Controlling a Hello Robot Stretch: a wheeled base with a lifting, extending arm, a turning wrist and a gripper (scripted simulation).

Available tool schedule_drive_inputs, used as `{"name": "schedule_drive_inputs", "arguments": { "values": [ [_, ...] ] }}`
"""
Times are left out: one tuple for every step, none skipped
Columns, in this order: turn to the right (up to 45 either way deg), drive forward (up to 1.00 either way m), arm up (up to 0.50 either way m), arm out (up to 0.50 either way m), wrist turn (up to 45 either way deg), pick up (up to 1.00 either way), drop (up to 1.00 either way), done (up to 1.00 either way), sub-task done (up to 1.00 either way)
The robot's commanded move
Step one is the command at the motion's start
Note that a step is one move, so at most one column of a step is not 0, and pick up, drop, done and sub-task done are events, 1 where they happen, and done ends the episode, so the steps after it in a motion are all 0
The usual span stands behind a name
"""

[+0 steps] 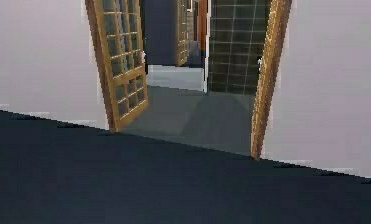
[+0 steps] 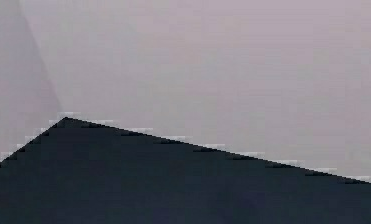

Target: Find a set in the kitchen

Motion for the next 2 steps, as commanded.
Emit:
{"name": "schedule_drive_inputs", "arguments": {
  "values": [
    [0.0, 1.00, 0.00, 0.00, 0.0, 0.00, 0.00, 0.00, 0.00],
    [0.0, 1.00, 0.00, 0.00, 0.0, 0.00, 0.00, 0.00, 0.00]
  ]
}}
